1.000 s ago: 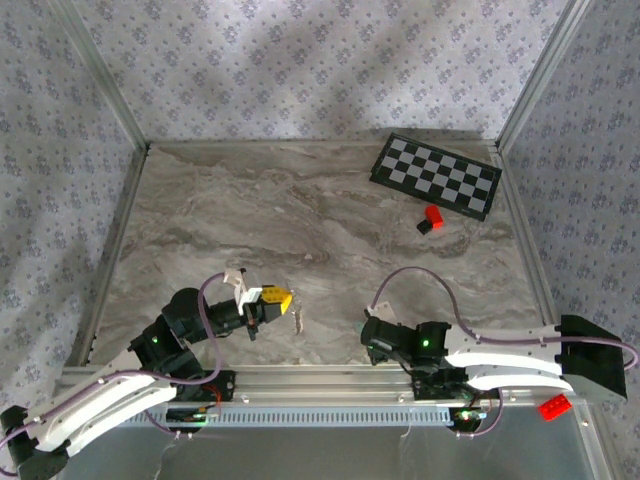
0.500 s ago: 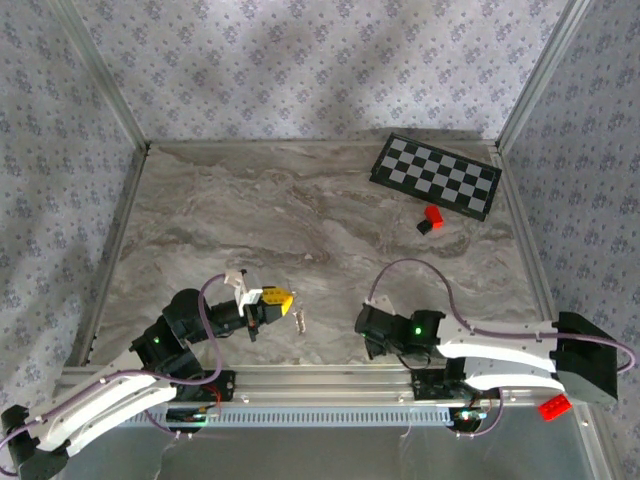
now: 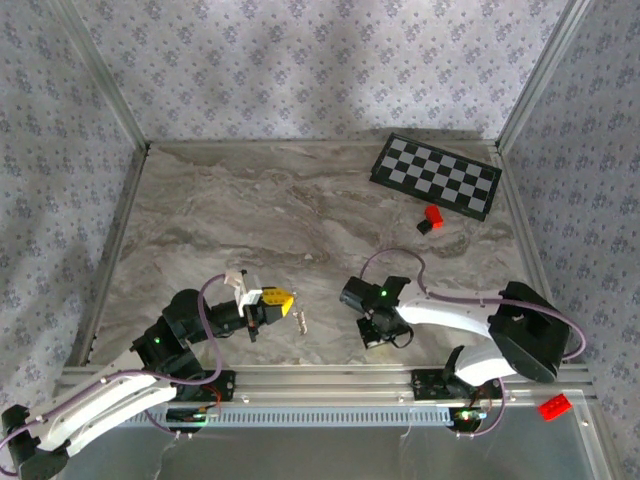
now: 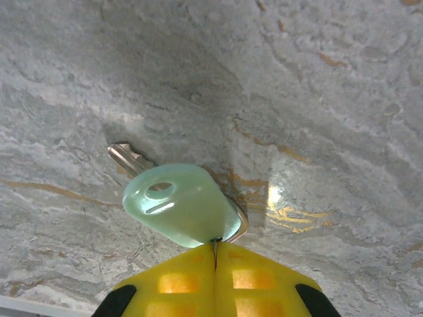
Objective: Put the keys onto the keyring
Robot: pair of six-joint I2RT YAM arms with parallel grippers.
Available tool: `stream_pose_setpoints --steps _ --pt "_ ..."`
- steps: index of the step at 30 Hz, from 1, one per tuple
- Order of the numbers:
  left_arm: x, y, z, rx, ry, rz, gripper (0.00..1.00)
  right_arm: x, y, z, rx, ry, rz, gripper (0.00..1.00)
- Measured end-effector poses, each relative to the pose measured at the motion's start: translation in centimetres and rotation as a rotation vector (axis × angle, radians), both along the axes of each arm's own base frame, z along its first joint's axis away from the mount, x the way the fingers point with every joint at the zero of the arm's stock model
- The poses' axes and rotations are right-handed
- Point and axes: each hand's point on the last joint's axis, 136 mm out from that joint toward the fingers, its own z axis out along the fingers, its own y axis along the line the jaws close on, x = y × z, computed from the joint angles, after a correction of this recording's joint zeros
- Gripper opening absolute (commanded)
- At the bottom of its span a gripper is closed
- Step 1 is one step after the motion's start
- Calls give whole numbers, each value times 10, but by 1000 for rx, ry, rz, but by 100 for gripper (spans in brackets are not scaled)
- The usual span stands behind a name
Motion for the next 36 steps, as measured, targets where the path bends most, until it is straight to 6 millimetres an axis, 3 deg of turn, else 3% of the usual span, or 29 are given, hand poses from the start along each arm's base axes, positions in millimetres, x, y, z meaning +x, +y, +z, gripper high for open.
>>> stream_pose_setpoints --steps 2,6,9,18,25,36 --pt "0 0 0 0 0 -3 0 -1 0 0 4 12 15 0" --pt "0 -1 -2 6 5 -5 0 0 0 0 5 10 40 22" --pt "0 -2 -3 11 9 -8 0 1 1 4 22 -6 53 30" --pt "0 -3 -5 15 12 -11 0 9 11 40 159 -156 19 47" --pt "0 -3 -5 17 14 -12 0 -8 -5 29 159 -188 -13 46" --pt "0 -4 -8 24 19 -14 0 -7 -7 16 165 -205 -40 32"
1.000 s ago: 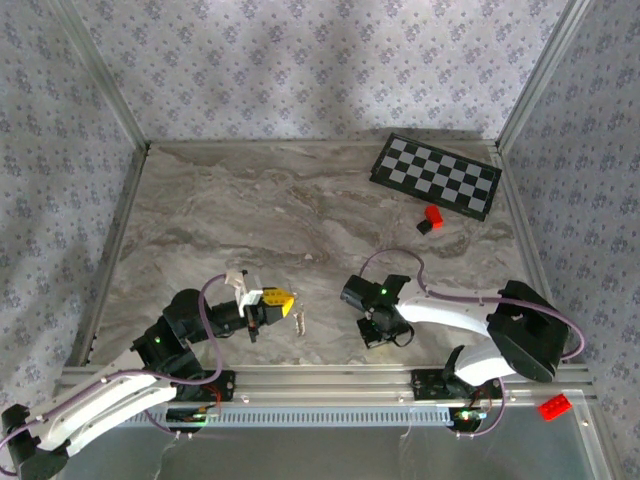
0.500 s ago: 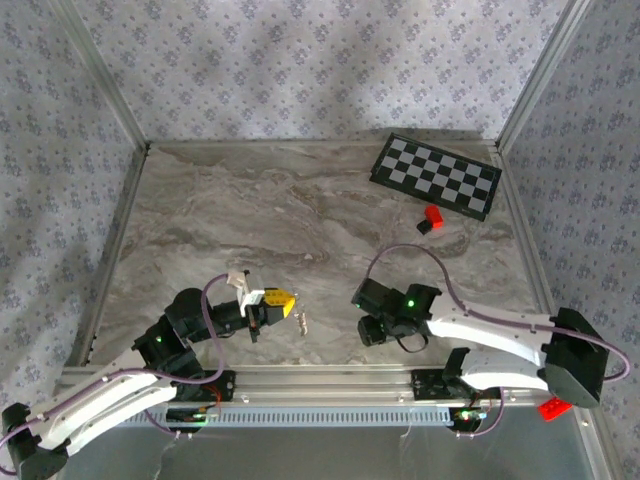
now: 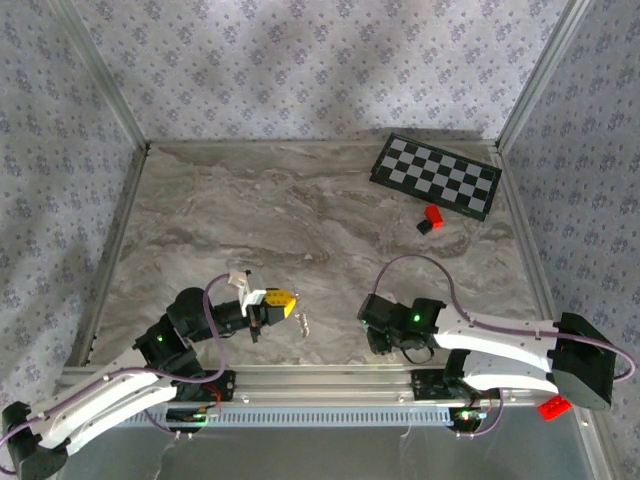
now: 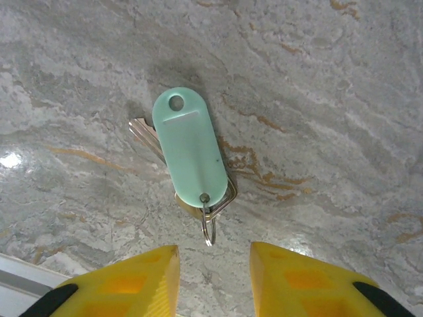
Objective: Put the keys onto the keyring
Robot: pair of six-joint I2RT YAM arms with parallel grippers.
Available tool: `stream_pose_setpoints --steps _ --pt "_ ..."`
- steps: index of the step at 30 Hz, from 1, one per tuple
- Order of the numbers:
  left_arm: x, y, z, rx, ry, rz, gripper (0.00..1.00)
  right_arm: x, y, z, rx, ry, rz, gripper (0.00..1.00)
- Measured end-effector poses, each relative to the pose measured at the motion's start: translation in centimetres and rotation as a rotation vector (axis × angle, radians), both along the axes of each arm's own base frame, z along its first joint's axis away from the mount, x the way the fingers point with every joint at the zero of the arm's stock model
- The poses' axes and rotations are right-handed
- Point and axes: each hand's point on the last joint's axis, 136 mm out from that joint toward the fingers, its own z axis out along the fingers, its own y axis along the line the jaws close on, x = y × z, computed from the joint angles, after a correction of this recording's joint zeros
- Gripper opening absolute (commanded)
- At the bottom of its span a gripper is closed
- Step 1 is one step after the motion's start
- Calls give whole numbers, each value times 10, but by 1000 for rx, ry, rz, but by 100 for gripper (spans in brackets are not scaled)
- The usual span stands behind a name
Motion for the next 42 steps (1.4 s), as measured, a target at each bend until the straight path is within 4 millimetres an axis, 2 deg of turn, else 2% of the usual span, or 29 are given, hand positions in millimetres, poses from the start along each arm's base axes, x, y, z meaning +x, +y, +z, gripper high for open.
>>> stream_pose_setpoints --steps 11,42 --pt "0 0 0 0 0 0 0 4 7 -8 2 -4 10 23" --pt "0 0 0 0 0 0 0 3 5 -9 0 -11 31 14"
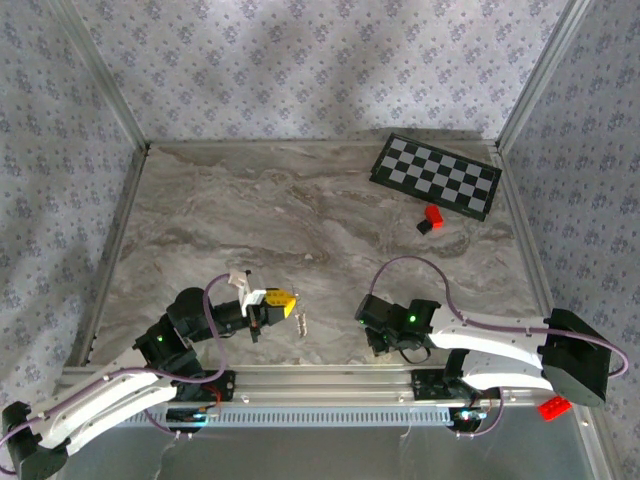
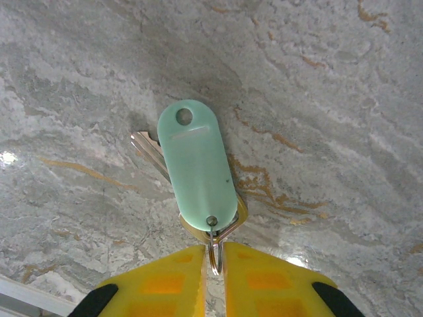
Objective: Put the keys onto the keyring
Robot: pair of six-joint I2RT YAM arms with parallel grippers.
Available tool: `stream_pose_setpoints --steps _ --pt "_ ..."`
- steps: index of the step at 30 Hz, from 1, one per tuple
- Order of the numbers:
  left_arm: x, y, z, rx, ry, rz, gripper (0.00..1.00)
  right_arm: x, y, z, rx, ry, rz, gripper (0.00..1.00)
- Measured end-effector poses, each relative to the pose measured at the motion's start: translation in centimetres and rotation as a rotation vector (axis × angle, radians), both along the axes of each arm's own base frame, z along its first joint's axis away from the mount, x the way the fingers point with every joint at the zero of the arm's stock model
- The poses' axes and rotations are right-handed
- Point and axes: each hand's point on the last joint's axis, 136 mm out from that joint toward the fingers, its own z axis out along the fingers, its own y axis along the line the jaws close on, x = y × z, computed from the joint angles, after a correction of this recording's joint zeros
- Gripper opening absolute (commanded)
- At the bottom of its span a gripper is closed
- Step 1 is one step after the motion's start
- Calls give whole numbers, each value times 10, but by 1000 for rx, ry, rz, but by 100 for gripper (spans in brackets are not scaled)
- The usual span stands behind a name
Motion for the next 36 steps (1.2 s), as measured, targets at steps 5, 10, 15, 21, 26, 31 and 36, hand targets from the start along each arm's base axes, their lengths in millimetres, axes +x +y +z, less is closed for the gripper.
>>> stream_pose_setpoints --steps 5,10,15,21,26,31,36 --pt "0 0 0 0 0 0 0 0 0 -1 -5 1 2 13" --pt "0 0 0 0 0 0 0 1 -1 -1 -7 1 3 13" --pt "0 0 0 0 0 0 0 1 -2 -1 -10 -1 10 13" --pt "0 0 0 0 1 0 0 2 -1 -1 -10 -4 17 14" --pt "0 0 0 0 1 0 0 2 -1 -1 -11 -6 24 13" --pt "0 0 0 0 0 0 0 3 -1 -1 -12 -7 29 12" --pt "0 0 0 1 0 0 0 3 0 -1 -11 -10 36 10"
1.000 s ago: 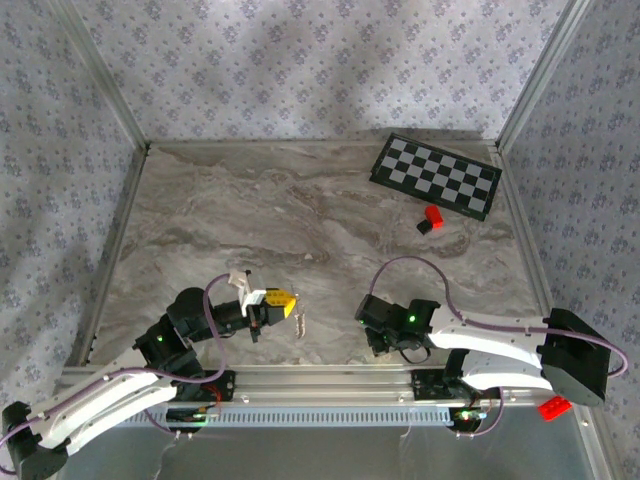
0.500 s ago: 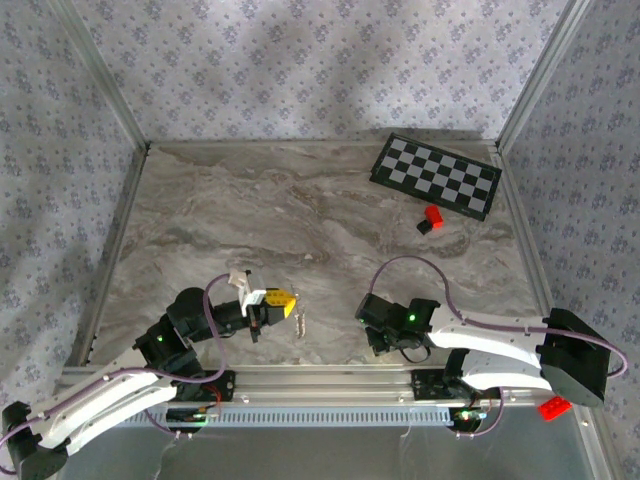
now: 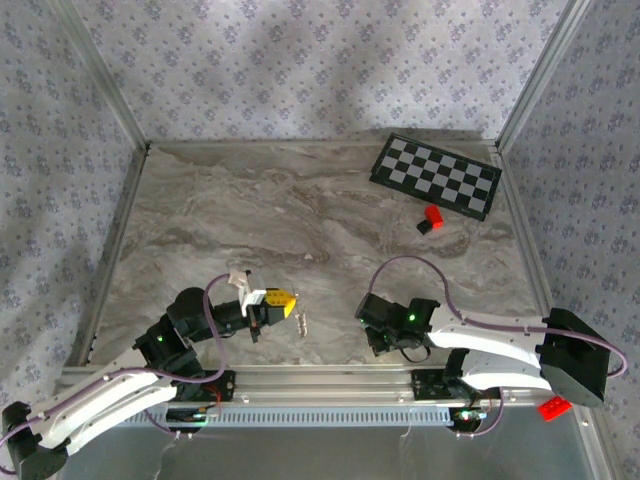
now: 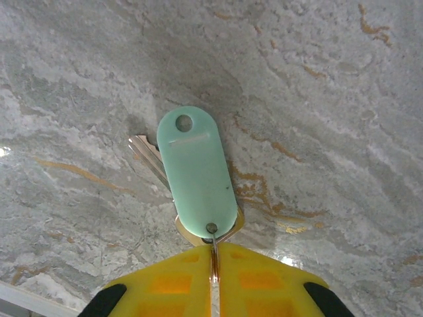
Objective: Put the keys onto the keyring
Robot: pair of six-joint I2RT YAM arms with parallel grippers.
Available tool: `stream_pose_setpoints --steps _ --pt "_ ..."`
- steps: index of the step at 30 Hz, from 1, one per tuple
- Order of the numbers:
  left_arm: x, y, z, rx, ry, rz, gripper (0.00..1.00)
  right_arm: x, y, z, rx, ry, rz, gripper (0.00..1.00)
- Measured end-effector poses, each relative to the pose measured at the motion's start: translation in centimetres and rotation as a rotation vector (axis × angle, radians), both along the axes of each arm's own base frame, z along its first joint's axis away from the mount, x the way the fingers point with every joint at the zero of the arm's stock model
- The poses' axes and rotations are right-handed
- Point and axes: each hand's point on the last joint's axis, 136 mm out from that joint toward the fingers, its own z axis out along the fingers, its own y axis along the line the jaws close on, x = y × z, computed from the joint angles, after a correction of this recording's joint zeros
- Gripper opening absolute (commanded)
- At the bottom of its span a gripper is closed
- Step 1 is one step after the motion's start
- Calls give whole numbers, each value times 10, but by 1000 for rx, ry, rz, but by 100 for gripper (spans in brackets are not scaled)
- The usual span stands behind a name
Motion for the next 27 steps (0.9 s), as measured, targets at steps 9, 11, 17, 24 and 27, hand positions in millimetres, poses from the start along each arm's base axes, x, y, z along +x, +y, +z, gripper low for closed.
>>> stream_pose_setpoints --steps 9,11,17,24,27 --pt "1 -1 -2 6 4 0 0 1 3 3 11 -24 29 2" --pt "1 -1 -2 12 9 0 0 2 6 9 27 -51 47 0" --pt "0 -1 13 11 7 0 0 7 15 42 128 -193 126 0" --pt "-1 1 47 -11 -25 -2 0 11 30 95 263 -385 289 0" --pt "-1 0 54 18 -30 -8 0 10 43 123 309 -461 392 0"
